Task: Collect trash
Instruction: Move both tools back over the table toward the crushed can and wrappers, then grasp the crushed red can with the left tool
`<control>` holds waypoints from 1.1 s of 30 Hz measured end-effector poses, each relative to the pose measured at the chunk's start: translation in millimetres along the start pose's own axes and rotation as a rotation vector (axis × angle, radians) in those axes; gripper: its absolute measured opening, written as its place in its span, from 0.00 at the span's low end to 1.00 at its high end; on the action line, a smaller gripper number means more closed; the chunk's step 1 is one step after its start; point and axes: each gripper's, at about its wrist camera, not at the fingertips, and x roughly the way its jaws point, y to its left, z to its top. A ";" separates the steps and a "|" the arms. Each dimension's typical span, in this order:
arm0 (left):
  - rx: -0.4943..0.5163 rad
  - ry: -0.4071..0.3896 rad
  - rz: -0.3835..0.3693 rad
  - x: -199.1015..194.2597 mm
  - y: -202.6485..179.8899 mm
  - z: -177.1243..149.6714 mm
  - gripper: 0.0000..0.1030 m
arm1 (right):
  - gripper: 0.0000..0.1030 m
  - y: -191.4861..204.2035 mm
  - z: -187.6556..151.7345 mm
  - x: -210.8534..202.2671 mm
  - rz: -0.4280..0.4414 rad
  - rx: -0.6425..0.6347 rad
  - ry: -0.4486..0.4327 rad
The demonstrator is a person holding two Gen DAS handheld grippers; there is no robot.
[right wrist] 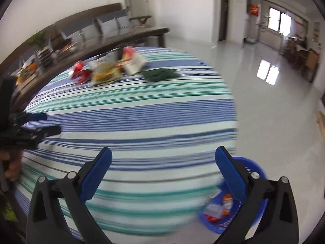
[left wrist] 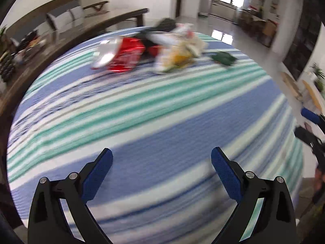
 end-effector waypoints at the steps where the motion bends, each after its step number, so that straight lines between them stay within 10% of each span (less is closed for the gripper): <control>1: -0.010 -0.005 0.019 1.6 12.0 2.7 0.93 | 0.96 12.7 3.9 3.8 0.002 -0.012 0.012; 23: -0.045 0.012 0.063 21.7 44.9 16.7 0.96 | 0.96 56.2 42.3 77.2 -0.033 -0.049 0.147; 33: -0.191 0.036 0.150 69.3 50.5 84.5 0.96 | 0.96 55.2 41.7 77.7 -0.030 -0.046 0.148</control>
